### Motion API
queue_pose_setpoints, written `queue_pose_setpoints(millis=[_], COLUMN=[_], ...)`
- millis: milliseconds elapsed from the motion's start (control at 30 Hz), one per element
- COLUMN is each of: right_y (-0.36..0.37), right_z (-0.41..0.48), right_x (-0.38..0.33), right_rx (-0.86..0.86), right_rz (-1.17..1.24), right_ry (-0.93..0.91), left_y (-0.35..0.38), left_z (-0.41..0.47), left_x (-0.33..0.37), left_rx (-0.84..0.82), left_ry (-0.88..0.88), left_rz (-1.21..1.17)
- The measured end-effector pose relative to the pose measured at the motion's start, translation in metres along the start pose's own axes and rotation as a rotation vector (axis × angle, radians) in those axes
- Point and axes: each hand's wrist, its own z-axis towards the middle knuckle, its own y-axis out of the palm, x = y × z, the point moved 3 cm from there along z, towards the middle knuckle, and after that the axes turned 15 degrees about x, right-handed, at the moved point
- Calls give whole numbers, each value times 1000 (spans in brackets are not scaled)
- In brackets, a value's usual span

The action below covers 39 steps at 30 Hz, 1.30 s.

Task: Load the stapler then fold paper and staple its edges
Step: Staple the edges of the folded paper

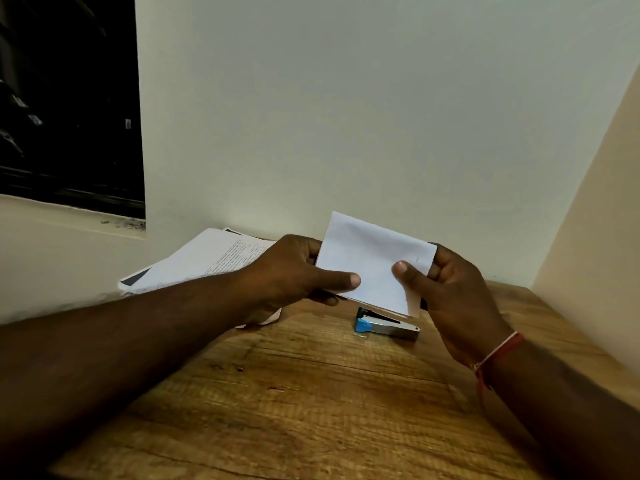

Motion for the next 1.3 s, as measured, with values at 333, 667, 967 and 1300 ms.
queue_pose_setpoints(millis=[333, 667, 967, 1300], right_y=[-10, -2, 22, 25], right_z=[19, -4, -21, -21], right_x=[14, 29, 29, 16], right_rx=[48, -414, -283, -148], right_rz=[63, -574, -267, 320], right_ry=[57, -9, 80, 365], left_y=[-11, -28, -12, -6], left_z=[6, 17, 9, 2], left_x=[5, 1, -5, -2], left_rx=[91, 316, 270, 274], left_ry=[88, 199, 172, 200], left_rz=[73, -43, -145, -187])
